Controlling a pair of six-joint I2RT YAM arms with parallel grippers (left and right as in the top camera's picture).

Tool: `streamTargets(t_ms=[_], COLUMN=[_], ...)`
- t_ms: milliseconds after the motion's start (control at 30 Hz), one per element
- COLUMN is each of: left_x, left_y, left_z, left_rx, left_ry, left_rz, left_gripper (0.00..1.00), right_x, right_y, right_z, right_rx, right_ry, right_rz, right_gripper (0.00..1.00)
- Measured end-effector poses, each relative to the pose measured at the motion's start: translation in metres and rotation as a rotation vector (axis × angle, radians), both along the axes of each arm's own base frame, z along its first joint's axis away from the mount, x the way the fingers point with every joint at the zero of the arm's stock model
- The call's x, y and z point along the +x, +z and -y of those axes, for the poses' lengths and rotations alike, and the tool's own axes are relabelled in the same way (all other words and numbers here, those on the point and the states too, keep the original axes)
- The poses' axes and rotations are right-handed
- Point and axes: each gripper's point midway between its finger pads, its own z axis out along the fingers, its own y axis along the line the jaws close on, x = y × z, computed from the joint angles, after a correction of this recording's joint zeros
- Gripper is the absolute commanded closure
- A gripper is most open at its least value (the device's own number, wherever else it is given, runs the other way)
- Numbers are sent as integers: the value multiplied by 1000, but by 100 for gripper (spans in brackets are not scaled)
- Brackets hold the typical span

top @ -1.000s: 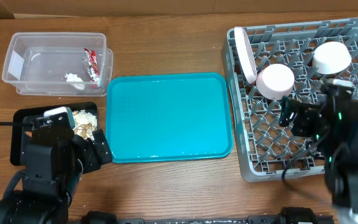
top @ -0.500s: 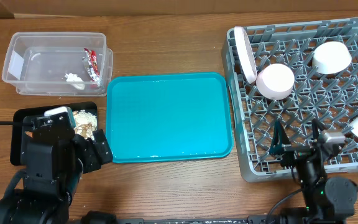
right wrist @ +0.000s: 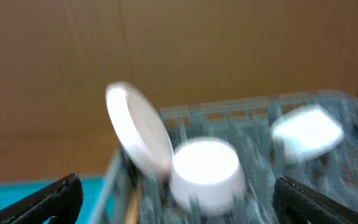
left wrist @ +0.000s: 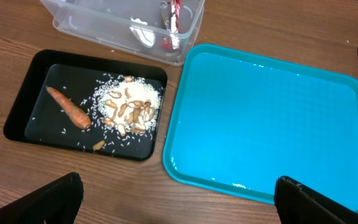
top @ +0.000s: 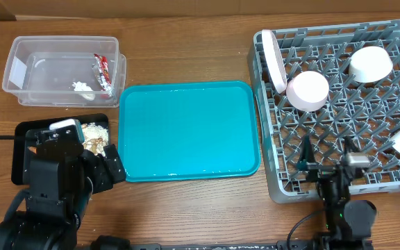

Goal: Sort waste into correct bins and load items into the dishwasher

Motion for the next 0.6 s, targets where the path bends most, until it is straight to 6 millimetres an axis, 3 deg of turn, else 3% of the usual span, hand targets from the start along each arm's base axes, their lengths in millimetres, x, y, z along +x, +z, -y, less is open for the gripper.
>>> streamTargets(t_ms=[67, 600], left_x=[0, 0], left_y=[0, 0], left_z=[0, 0], left_rx=[0, 0], left_ry=[0, 0], left_rz=[0, 0], left_gripper=[0, 0], right_x=[0, 0], right_y=[-14, -13], right_z=[-1, -7], right_rx=[-7, -13], right_ry=[8, 43], right_rz=[-55, -50], right_gripper=[0, 0])
